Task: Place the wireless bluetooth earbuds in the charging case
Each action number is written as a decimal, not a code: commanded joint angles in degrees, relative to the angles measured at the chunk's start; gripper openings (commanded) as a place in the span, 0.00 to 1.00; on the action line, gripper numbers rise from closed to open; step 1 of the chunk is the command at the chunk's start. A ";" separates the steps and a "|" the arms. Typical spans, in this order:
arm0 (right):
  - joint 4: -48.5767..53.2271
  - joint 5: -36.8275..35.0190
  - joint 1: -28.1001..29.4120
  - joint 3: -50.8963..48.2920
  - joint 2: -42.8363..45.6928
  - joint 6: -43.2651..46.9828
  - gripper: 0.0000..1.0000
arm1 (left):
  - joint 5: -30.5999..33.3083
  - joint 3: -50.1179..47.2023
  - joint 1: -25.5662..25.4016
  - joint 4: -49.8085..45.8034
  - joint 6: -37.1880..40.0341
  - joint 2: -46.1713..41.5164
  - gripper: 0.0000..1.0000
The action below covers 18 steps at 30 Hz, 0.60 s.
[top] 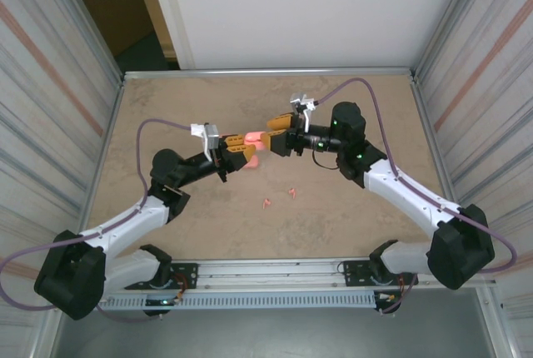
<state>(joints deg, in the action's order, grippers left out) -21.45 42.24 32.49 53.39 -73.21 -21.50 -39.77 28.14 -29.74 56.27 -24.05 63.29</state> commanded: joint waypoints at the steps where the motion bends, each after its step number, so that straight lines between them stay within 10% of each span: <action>1: -0.69 -2.52 -1.08 1.98 -1.24 -1.29 0.62 | -2.24 -0.45 -0.59 2.44 0.85 -2.30 0.00; 18: 1.33 -2.07 -2.25 1.01 3.01 -1.06 0.63 | 1.38 -0.32 -1.16 -6.01 6.00 -4.59 0.00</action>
<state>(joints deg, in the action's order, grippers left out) -20.88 40.58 30.81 53.91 -73.25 -22.09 -39.86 27.73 -30.46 52.56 -21.32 60.51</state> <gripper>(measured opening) 0.626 0.218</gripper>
